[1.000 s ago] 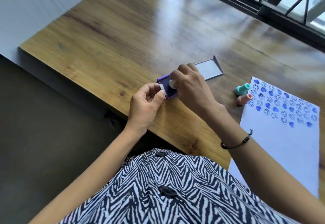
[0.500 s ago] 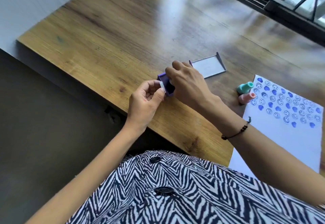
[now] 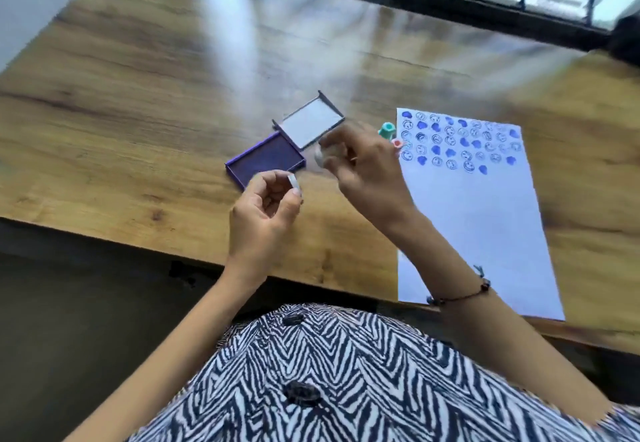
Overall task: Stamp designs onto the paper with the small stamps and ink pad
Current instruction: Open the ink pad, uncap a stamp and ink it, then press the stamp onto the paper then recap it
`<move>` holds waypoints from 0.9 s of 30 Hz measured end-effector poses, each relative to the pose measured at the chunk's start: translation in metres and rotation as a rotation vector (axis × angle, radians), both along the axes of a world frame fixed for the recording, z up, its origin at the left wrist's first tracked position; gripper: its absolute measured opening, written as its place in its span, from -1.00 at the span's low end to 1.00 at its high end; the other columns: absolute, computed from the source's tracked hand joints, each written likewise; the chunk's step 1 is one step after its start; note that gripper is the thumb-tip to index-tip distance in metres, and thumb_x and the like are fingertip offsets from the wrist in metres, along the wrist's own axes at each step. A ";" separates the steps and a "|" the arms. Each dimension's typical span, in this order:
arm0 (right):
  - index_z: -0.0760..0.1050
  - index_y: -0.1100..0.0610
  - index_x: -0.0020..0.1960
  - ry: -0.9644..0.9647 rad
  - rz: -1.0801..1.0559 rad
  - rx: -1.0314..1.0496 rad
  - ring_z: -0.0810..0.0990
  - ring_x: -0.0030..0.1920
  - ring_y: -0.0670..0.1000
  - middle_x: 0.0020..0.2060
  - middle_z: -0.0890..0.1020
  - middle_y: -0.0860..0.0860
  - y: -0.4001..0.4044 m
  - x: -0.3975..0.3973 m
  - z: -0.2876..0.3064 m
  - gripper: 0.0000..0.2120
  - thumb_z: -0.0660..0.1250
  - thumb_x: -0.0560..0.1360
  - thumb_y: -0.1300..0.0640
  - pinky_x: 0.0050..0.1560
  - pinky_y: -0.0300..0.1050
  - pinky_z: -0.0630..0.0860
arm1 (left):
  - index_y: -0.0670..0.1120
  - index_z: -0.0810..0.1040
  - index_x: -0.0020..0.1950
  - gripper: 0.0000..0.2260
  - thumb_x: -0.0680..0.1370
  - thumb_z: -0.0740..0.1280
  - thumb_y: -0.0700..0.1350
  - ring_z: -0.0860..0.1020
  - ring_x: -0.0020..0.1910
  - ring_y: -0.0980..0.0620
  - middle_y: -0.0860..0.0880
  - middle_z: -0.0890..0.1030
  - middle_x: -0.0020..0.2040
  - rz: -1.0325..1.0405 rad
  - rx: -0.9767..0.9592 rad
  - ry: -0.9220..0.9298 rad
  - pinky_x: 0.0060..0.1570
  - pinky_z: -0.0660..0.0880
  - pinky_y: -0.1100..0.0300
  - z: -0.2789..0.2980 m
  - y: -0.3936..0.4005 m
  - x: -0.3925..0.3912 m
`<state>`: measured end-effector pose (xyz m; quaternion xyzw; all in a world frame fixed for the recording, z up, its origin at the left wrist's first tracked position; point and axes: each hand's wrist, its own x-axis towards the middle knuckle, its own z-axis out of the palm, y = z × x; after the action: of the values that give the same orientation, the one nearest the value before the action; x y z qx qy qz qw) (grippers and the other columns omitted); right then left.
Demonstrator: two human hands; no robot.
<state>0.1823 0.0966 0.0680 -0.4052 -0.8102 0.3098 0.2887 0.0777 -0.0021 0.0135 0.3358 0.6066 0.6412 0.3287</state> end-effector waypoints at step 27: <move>0.55 0.22 0.00 -0.446 -0.668 -0.047 0.54 0.08 0.22 0.05 0.60 0.24 0.096 0.178 -0.023 -0.80 0.24 0.41 0.24 0.08 -0.01 0.46 | -0.27 0.48 0.04 -0.78 0.48 0.31 -0.16 0.61 -0.07 -0.17 -0.23 0.64 -0.03 -0.726 0.096 0.689 -0.04 0.50 -0.03 -0.005 0.130 0.140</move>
<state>0.3598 0.1924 0.0451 -0.7100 -0.6695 0.1220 0.1812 0.2180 0.1278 0.0082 0.7322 0.4937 0.3645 0.2955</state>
